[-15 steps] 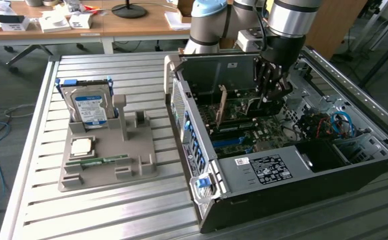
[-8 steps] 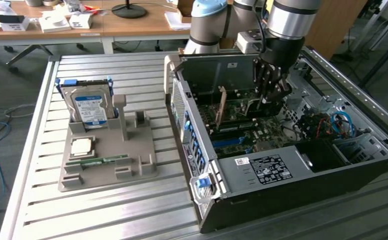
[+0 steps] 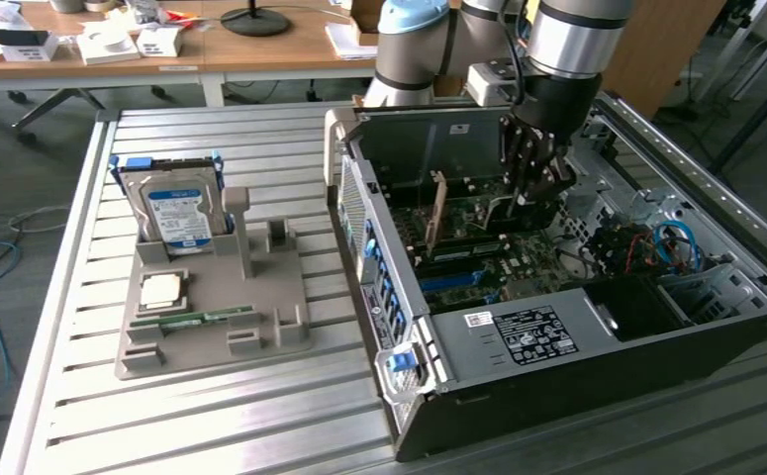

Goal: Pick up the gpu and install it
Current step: 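Insert the gpu into the slot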

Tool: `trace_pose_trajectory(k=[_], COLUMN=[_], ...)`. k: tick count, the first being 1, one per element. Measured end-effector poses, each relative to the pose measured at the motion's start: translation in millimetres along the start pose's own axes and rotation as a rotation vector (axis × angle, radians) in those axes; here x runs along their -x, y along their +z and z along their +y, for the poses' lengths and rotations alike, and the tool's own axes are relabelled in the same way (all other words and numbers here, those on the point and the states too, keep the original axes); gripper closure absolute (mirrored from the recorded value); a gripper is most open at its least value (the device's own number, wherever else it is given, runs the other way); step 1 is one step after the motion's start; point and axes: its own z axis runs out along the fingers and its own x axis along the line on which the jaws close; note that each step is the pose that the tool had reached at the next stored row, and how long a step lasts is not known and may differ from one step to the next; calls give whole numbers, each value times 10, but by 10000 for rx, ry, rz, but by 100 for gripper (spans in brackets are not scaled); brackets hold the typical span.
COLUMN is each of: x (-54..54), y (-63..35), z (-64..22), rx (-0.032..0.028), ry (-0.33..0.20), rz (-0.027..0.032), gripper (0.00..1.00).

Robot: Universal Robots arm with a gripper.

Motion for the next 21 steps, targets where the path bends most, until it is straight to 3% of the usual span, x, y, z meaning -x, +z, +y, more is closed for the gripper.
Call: trace_pose_trajectory(k=[10, 21], x=[0, 7], y=[4, 144], z=[3, 18], rx=[0, 0], ry=[0, -1], rz=[-1, -1], gripper=[74, 74])
